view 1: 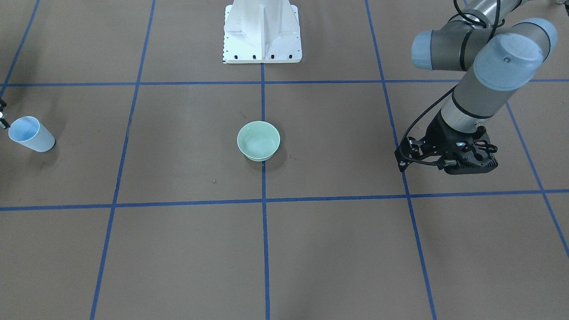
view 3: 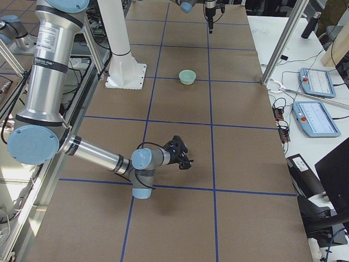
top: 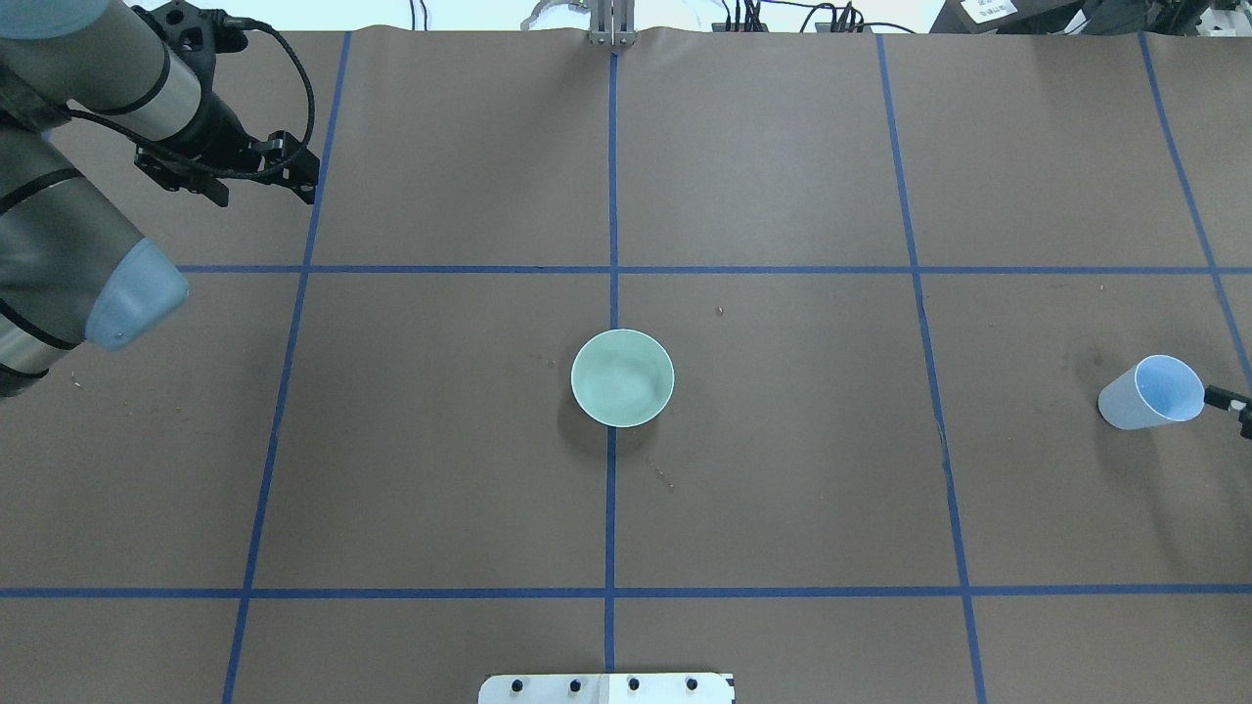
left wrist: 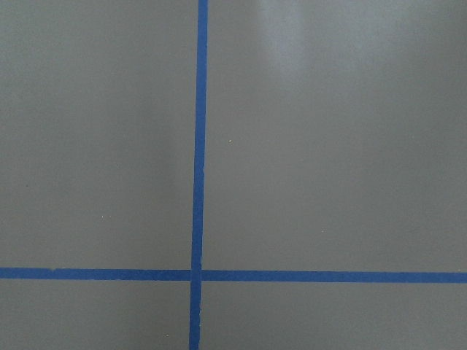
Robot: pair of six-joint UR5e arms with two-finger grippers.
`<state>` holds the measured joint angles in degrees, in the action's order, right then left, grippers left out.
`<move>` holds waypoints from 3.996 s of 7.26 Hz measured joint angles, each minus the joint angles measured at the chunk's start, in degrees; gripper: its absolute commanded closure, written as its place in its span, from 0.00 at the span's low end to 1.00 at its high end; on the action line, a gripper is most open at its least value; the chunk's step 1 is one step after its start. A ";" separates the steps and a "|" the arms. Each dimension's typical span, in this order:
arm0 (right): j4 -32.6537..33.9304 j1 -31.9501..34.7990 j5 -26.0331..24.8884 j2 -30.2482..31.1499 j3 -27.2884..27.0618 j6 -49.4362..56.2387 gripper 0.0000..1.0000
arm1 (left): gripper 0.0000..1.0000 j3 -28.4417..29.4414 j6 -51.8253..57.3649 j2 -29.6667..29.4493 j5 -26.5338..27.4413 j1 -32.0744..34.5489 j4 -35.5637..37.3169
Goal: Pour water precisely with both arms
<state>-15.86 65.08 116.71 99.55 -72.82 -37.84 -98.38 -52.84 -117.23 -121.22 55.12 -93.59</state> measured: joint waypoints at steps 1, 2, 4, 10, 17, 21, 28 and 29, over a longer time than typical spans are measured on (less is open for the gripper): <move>6.56 5.04 5.50 -4.26 -0.24 0.50 0.01 | 0.00 -0.37 -3.61 -1.13 0.12 -2.00 -0.06; 13.12 7.57 7.92 -7.14 -1.35 0.70 0.01 | 0.00 -0.60 -7.84 -2.64 0.43 -5.14 -0.08; 28.92 9.91 10.93 -10.27 -6.69 0.85 0.01 | 0.01 -0.41 -15.72 -6.35 2.76 -13.51 -0.10; 80.04 12.18 12.68 -14.44 -24.03 21.50 0.01 | 0.26 13.47 -16.82 -16.94 3.90 -23.50 -3.91; 89.09 12.94 12.64 -15.22 -26.96 28.40 0.01 | 1.00 17.61 -17.13 -19.21 3.59 -24.30 -5.82; 91.84 13.79 12.96 -15.52 -27.32 28.40 0.01 | 1.00 11.30 -16.25 -16.25 -5.22 -16.77 -4.17; 110.58 18.26 13.95 -15.58 -29.34 43.41 0.01 | 1.00 -2.05 18.73 15.73 -9.13 0.71 -5.05; 112.44 18.76 13.99 -15.30 -29.49 45.64 0.01 | 1.00 -2.05 23.19 18.47 -9.31 2.41 -5.14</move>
<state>96.58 83.84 130.70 84.25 -102.31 7.80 -100.43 -29.65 -98.76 -130.53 57.53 -98.74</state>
